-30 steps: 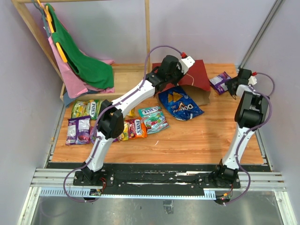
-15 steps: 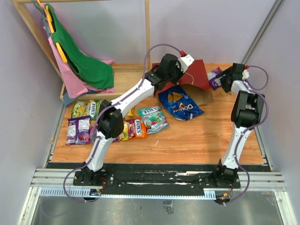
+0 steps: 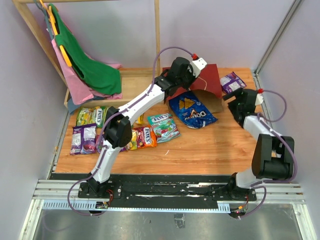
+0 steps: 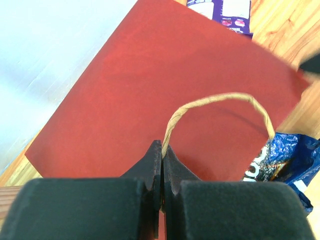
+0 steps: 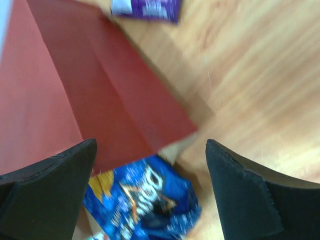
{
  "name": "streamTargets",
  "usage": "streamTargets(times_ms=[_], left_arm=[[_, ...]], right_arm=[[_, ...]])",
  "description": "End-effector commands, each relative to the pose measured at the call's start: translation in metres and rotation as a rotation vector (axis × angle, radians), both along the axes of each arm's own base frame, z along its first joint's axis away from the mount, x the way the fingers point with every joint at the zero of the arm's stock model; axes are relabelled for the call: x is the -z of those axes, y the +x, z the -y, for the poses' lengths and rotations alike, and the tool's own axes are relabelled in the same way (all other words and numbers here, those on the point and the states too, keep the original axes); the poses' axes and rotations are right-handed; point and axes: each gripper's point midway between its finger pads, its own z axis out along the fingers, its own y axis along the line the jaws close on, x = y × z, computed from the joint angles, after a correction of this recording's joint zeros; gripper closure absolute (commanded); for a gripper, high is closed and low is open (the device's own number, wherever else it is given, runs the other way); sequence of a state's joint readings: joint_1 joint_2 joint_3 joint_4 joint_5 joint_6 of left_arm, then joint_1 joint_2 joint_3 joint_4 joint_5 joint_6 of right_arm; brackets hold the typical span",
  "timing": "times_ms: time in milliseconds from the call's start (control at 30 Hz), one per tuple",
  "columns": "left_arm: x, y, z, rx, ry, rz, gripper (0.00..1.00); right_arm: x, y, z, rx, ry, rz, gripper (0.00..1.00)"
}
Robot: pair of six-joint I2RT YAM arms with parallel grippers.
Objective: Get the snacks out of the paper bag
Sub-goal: Take out the snack from the paper bag.
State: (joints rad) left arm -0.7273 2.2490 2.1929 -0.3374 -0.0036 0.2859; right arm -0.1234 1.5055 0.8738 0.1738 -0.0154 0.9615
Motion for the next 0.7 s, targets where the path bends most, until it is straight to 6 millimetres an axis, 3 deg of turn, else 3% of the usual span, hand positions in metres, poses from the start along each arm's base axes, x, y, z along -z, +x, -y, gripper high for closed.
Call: streamTargets(times_ms=[0, 100, 267, 567, 667], left_arm=[[-0.022, 0.003, -0.007, -0.012, -0.038, 0.032, 1.0], [-0.024, 0.003, -0.007, -0.012, -0.041, 0.033, 0.99], [-0.027, 0.003, -0.008, -0.015, -0.043, 0.037, 0.99], [-0.026, 0.004, -0.01, -0.02, -0.031, 0.04, 0.98], [-0.025, 0.004, -0.01, -0.022, -0.026, 0.039, 0.98]], right_arm=[[0.017, -0.033, -0.038, -0.086, -0.08, -0.031, 0.07], [0.026, -0.056, -0.063, -0.161, -0.142, -0.026, 0.0], [0.041, -0.076, -0.098, -0.269, -0.202, 0.02, 0.01], [0.039, -0.072, -0.161, -0.506, -0.298, 0.056, 0.0], [0.034, -0.066, -0.175, -0.563, -0.301, 0.075, 0.05]])
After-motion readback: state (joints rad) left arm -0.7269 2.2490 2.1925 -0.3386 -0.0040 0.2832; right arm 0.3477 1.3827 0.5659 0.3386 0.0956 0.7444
